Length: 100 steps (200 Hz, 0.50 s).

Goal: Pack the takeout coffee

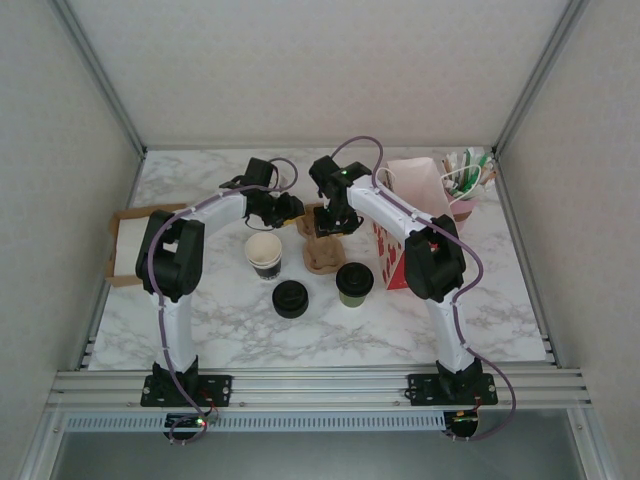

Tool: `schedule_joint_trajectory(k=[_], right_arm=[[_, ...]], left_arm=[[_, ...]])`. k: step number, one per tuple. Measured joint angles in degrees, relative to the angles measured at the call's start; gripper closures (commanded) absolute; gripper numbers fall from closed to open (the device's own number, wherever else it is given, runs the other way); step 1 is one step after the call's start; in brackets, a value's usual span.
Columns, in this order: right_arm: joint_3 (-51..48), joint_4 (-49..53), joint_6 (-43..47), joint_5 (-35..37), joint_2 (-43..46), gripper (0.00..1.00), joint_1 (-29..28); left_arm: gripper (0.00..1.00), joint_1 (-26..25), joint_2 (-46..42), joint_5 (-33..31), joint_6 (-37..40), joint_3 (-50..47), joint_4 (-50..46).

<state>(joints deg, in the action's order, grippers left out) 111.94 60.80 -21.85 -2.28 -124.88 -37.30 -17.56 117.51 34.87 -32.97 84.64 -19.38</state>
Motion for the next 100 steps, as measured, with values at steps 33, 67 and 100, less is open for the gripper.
schedule_joint_trajectory(k=[33,67,100], right_arm=[[-0.74,-0.17,0.00,-0.59,0.00,0.60,0.04],[-0.85,-0.20,0.00,-0.68,0.00,0.60,0.15],[-0.87,-0.22,0.00,-0.81,0.00,0.60,0.59]], left_arm=[[0.68,-0.07,0.00,0.00,0.00,0.00,0.00],[0.70,-0.50,0.20,0.00,0.00,0.00,0.00],[0.74,-0.92,0.63,-0.07,0.02,0.02,0.02]])
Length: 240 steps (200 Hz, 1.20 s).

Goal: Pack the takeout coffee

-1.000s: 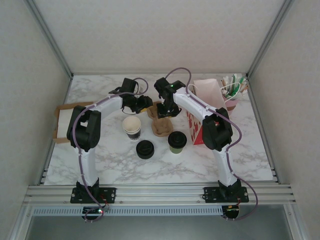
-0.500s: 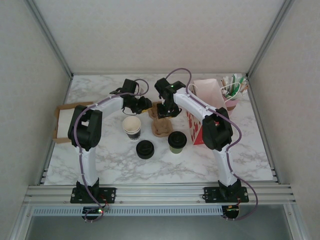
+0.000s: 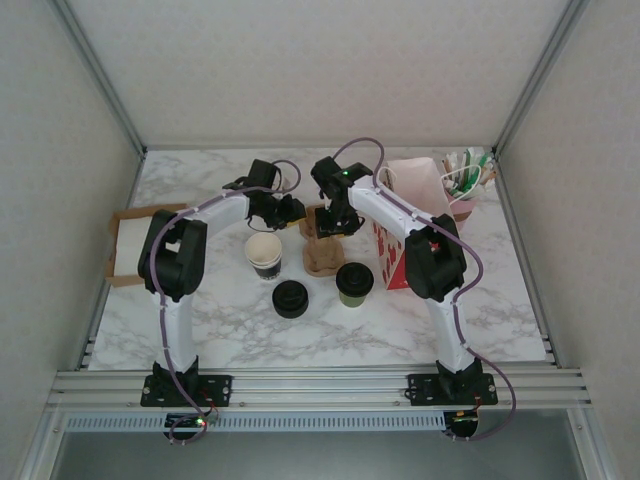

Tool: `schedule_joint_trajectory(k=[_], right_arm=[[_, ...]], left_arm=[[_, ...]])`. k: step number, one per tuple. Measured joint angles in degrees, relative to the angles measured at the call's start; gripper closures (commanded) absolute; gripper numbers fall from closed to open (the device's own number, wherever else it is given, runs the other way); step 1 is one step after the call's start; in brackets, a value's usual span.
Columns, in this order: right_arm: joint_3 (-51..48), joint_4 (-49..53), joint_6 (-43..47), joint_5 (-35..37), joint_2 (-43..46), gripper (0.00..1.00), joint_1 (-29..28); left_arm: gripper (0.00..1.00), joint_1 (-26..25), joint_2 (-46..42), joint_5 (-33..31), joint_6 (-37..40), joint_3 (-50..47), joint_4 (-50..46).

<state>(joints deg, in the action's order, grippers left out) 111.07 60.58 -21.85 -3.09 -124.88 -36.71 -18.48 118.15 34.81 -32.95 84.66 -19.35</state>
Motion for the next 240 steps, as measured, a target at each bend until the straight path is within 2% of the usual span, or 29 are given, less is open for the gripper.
schedule_joint_trajectory(k=[39,65,139,240], right_arm=[[0.02,0.00,0.00,0.00,-0.02,0.60,0.22],[0.02,-0.02,0.00,-0.02,-0.02,0.60,0.24],[0.02,-0.42,0.00,-0.02,-0.02,0.60,0.26],[0.02,-0.44,-0.04,-0.13,-0.02,0.58,0.35]], left_arm=[[0.79,-0.24,0.50,-0.35,0.00,0.09,0.00],[0.88,-0.26,0.79,-0.37,-0.09,0.15,0.00],[1.00,-0.94,0.81,-0.22,-1.36,0.39,1.53],[1.00,-0.94,-4.83,-0.24,-7.85,-6.12,7.39]])
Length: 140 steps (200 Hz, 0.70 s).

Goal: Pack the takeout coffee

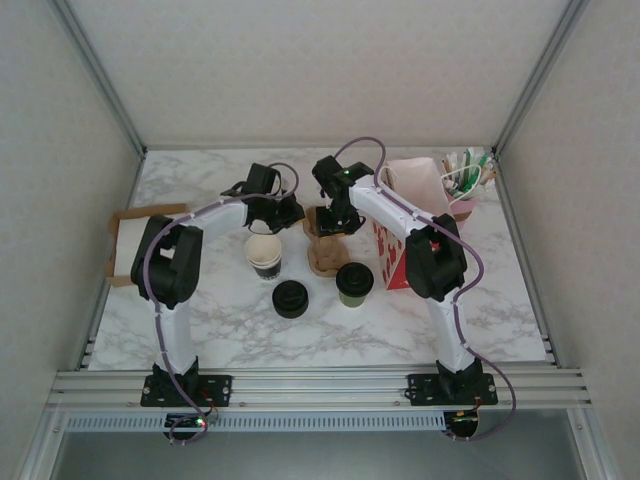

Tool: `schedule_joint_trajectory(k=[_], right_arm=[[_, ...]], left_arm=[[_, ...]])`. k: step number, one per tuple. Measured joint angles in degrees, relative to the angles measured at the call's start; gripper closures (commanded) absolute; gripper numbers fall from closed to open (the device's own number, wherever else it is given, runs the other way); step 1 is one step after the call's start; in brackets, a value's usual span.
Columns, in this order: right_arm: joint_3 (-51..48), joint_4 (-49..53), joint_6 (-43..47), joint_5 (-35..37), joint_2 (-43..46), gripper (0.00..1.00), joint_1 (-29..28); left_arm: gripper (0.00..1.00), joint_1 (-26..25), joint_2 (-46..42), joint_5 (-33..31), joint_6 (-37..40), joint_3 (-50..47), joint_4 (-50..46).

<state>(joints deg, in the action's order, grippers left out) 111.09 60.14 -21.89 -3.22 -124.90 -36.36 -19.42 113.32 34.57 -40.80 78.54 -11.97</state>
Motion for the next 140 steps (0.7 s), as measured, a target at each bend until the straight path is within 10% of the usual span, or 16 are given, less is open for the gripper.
schedule_joint_trajectory(k=[140], right_arm=[[0.00,-2.91,-0.24,-4.33,0.72,0.56,0.87]], left_arm=[[1.00,2.62,-3.65,1.11,-4.07,-6.80,5.99]])
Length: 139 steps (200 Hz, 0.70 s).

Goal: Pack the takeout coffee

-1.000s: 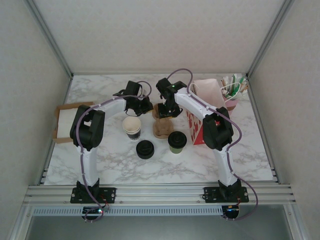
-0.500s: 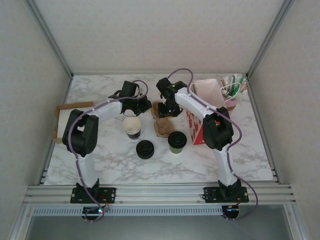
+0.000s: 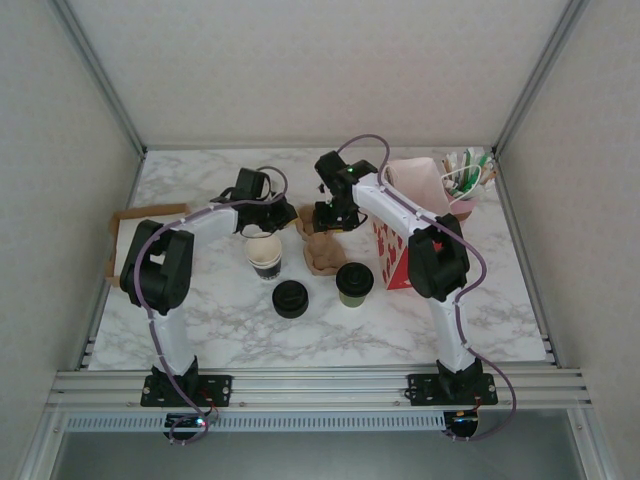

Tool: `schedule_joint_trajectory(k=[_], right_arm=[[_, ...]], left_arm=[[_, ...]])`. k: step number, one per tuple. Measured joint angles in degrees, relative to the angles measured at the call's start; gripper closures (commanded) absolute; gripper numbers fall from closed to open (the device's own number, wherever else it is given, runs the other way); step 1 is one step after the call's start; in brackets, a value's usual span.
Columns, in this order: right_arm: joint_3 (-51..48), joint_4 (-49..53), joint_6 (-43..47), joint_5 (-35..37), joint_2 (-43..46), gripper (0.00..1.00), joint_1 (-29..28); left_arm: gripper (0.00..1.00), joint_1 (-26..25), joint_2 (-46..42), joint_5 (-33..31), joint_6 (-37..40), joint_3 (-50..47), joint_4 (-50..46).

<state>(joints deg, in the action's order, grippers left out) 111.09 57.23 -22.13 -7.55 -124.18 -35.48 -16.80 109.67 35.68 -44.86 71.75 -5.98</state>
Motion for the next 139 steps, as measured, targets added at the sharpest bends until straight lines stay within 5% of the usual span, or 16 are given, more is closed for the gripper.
schedule_joint_trajectory(k=[139], right_arm=[[3.69,-0.15,1.53,-3.67,-5.25,0.55,0.02]], left_arm=[[1.00,0.42,0.00,0.57,0.00,-0.31,1.07]])
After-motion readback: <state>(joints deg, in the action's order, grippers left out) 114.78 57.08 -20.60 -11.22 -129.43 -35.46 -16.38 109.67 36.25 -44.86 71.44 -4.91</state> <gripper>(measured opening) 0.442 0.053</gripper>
